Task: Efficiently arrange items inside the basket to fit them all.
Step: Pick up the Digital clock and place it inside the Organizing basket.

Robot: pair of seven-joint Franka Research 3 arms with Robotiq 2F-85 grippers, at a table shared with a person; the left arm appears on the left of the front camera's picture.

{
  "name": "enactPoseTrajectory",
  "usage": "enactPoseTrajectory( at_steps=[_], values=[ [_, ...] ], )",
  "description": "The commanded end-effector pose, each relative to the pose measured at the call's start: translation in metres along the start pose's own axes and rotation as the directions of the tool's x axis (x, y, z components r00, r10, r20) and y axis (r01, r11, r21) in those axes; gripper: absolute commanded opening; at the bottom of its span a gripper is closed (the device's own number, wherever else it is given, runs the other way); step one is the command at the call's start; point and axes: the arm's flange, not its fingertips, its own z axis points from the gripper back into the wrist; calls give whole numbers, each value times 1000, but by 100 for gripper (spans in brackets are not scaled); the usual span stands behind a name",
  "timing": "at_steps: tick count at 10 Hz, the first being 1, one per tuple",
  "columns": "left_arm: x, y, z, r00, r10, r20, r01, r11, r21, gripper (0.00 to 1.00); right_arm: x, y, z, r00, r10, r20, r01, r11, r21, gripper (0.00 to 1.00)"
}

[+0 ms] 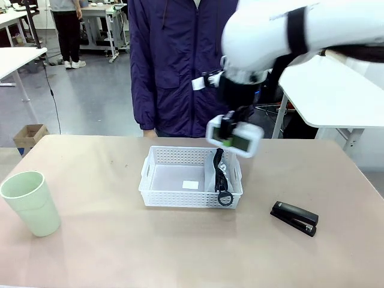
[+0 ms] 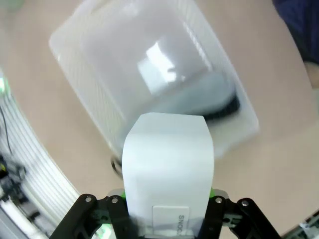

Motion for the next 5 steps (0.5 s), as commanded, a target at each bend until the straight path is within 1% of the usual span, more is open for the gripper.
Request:
enactPoseTrajectory(
  at_steps=[1, 2, 3, 4, 5],
  values=[
    [-2, -1, 0, 1000, -13, -3, 13, 1000, -12, 100, 50, 13, -27, 990, -135, 44, 136, 990, -26, 52],
    [-2, -1, 0, 1000, -13, -3, 13, 1000, -12, 100, 63, 20, -40, 991, -119, 53, 123, 988, -90, 52],
    [-2, -1, 0, 1000, -13, -3, 13, 1000, -12, 100, 75, 25, -49, 992, -101, 71, 108, 989, -106, 52],
    [-2, -1, 0, 1000, -13, -3, 13, 1000, -12, 100, 84, 27, -55, 996, -64, 55, 70, 993, -97, 52],
    [-2, -1, 0, 1000, -13, -3, 13, 1000, -12, 100, 91, 31, -61, 999, -37, 26, 38, 998, -48, 52]
  ],
)
